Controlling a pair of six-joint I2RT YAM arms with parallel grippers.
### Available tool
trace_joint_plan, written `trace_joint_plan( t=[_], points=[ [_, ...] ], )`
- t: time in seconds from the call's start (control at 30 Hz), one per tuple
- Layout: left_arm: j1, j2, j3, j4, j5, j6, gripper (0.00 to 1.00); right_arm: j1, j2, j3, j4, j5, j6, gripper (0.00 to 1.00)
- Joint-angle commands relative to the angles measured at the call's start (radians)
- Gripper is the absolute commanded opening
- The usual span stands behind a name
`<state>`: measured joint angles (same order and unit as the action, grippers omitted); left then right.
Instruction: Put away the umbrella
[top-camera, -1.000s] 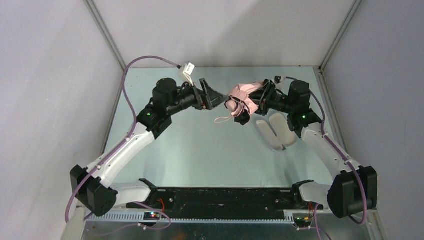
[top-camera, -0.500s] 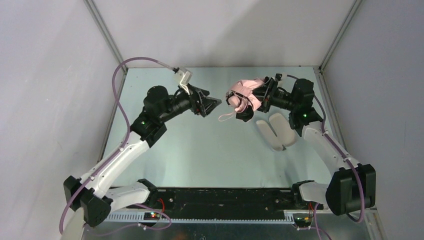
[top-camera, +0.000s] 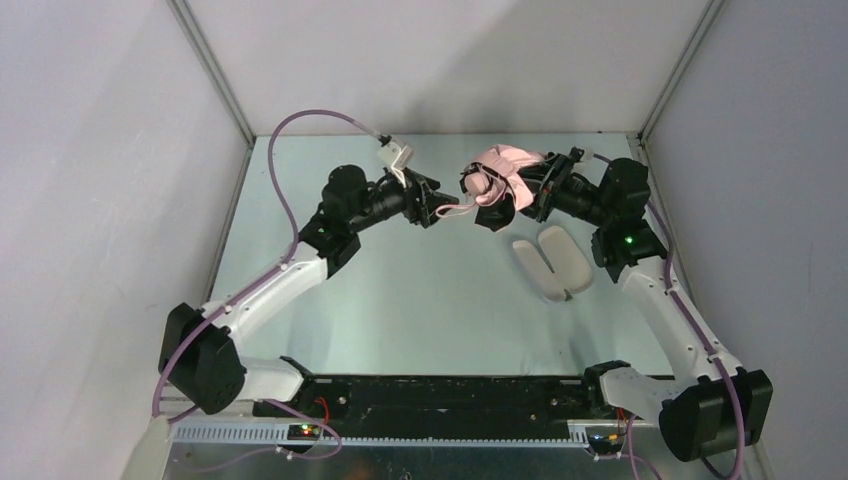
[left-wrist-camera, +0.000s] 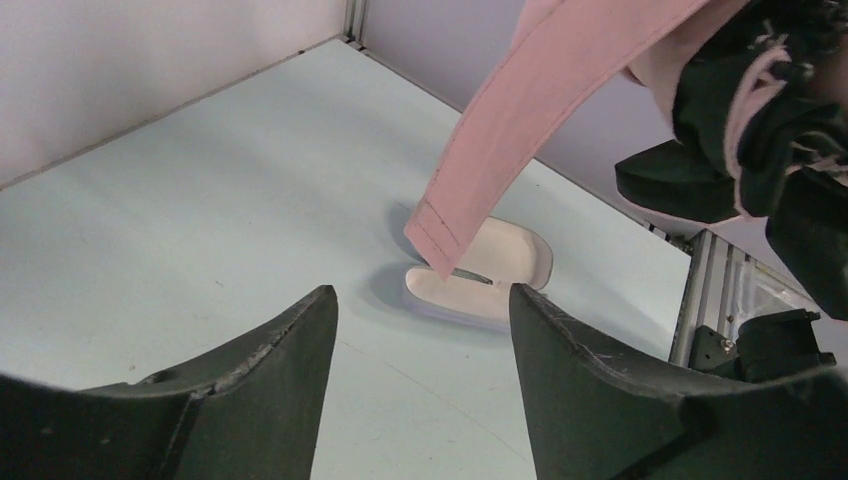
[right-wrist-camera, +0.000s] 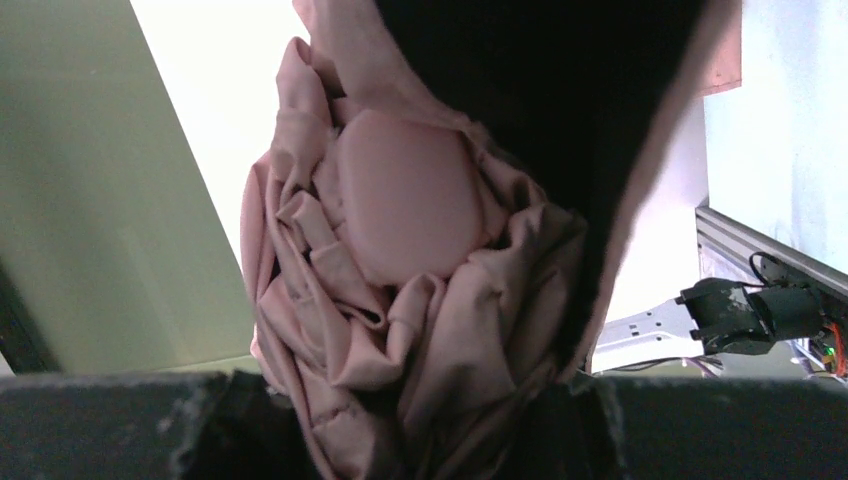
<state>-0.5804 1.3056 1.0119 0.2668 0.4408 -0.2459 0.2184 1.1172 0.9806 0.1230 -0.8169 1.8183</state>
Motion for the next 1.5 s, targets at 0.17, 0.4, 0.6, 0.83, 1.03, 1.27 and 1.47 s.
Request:
trace_joint_plan(
  t=[0.17, 0.4, 0.6, 0.83, 1.03, 1.27, 1.47],
  points=[
    [-0.054, 0.022, 0.106, 0.045, 0.035, 0.108, 0.71, 0.008, -0.047, 0.105, -0.098, 0.099, 0.033, 0.0],
    [-0.072, 0.117, 0.135, 0.147, 0.048, 0.041, 0.58, 0.029, -0.073, 0.106, -0.099, 0.151, 0.063, 0.0],
    [-0.075, 0.202, 0.14, 0.244, -0.012, -0.003, 0.45, 0.068, -0.086, 0.107, -0.074, 0.196, 0.11, 0.0],
    [-0.078, 0.27, 0.222, 0.23, 0.052, -0.031, 0.01, 0.094, -0.093, 0.162, -0.172, 0.245, 0.086, 0.0],
    [-0.14, 0.262, 0.199, 0.225, 0.11, -0.057, 0.0, 0.105, -0.101, 0.164, -0.141, 0.427, 0.063, 0.0],
    [-0.206, 0.216, 0.152, 0.178, 0.129, -0.113, 0.04, 0.096, -0.083, 0.164, -0.075, 0.543, -0.006, 0.0],
    [-0.174, 0.039, 0.042, 0.054, 0.036, -0.147, 0.39, 0.017, -0.065, 0.132, -0.036, 0.412, -0.201, 0.0]
  ],
)
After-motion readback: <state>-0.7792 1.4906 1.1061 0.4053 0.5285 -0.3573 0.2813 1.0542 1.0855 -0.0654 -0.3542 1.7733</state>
